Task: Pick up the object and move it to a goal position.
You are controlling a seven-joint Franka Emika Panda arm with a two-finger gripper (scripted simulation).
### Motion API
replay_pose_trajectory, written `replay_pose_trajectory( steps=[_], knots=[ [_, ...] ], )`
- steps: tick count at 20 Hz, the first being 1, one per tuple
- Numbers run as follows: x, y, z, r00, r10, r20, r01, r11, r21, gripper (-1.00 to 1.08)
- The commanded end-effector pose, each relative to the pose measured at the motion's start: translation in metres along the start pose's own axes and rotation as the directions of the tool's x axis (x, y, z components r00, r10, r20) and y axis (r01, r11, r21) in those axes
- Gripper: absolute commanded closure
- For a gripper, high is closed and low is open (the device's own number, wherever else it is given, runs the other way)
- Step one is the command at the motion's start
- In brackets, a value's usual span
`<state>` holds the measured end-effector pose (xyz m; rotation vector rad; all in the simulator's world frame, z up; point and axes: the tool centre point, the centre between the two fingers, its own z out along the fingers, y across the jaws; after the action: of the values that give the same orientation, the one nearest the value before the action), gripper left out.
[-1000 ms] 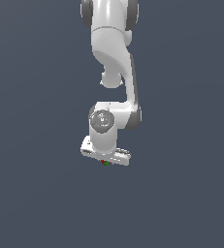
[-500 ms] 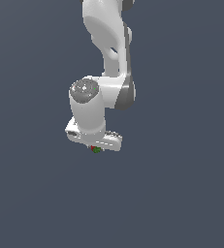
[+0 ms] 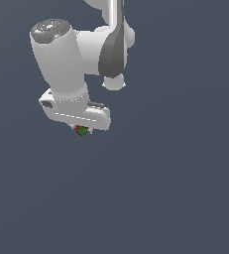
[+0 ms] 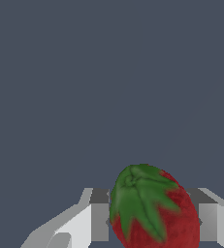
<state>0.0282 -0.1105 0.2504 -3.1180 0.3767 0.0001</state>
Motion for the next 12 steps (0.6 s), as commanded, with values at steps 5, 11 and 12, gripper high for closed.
replay_pose_trajectory(
  steps=[5, 11, 12],
  knots=[
    [-0.008, 0.032, -0.068, 1.0, 0.0, 0.0, 0.0, 1.0, 0.0, 1.08],
    [-0.012, 0.053, -0.113, 1.0, 0.0, 0.0, 0.0, 1.0, 0.0, 1.08],
    [-0.012, 0.055, -0.118, 1.0, -0.001, 0.0, 0.001, 1.0, 0.0, 1.08]
  ],
)
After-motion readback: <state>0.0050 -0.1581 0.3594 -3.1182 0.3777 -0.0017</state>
